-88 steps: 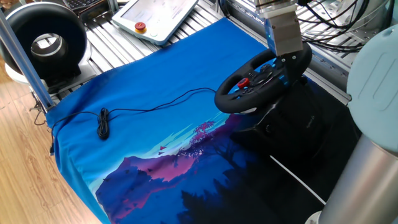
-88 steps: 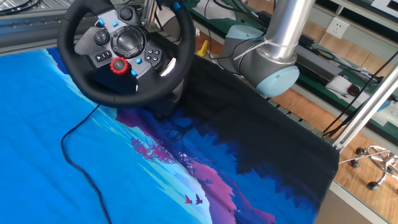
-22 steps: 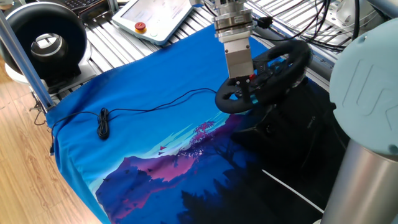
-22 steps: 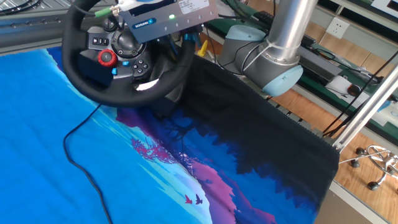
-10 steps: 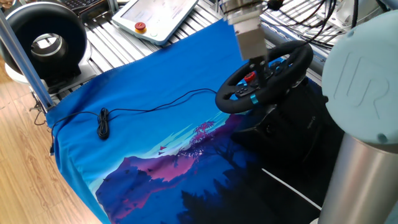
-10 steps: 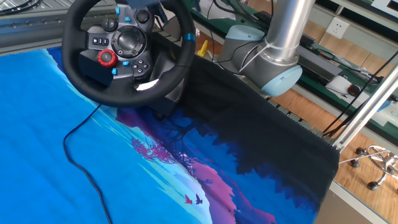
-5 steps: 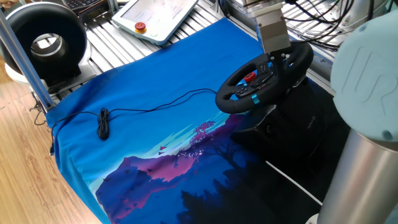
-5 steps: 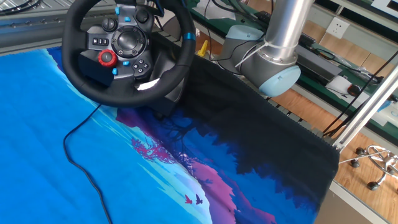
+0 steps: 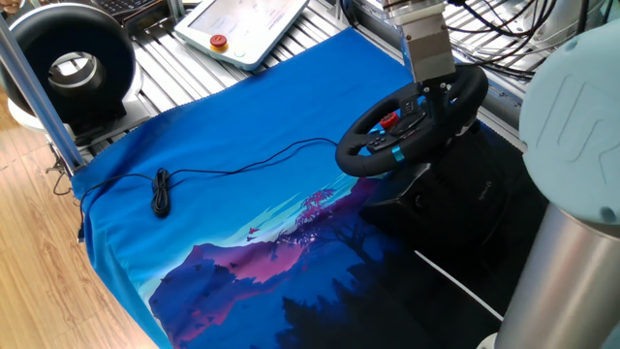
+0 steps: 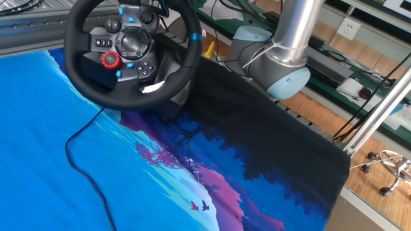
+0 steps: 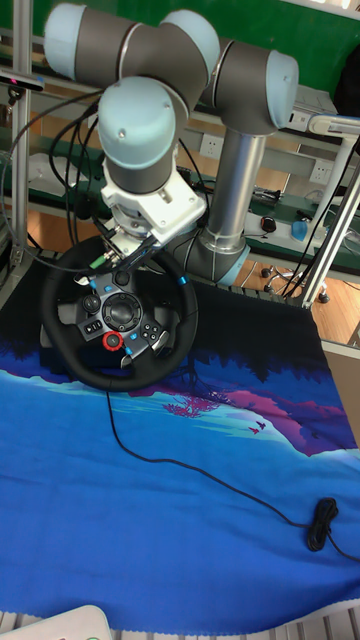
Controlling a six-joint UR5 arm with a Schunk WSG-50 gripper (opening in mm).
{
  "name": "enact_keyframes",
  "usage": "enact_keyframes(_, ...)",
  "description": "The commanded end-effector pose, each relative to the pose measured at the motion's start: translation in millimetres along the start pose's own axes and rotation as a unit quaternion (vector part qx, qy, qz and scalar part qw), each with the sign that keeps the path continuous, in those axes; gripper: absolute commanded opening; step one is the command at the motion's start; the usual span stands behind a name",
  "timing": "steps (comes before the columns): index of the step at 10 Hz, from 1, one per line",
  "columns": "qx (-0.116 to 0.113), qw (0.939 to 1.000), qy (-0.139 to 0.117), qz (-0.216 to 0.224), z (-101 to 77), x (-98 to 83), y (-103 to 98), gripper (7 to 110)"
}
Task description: Rotate the steering wheel 90 degrees clockwise
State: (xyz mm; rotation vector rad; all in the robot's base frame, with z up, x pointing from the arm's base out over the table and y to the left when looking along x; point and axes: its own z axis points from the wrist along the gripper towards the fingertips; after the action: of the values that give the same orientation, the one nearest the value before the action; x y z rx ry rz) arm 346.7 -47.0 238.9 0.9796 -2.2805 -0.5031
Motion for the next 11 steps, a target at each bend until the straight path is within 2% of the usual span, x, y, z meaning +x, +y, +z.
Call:
enact_keyframes(1, -0.015, 0.9998, -0.005, -0.010, -4.9, -1.5, 17, 44)
enact_keyframes(4, -0.016, 0.9993, -0.009, -0.032, -2.1, 7.4, 11, 44)
enact_keyframes(7, -0.025, 0.9971, -0.027, -0.067, -9.8, -9.2, 8, 44)
enact_keyframes(8, -0.016, 0.9974, -0.026, -0.066, -9.9, -11.3, 0, 66)
enact_keyframes(9, -0.005, 0.9977, -0.024, -0.063, -9.9, -10.9, -10, 66)
enact_keyframes(11, -0.003, 0.9977, -0.025, -0.063, -11.0, -10.5, -17, 66)
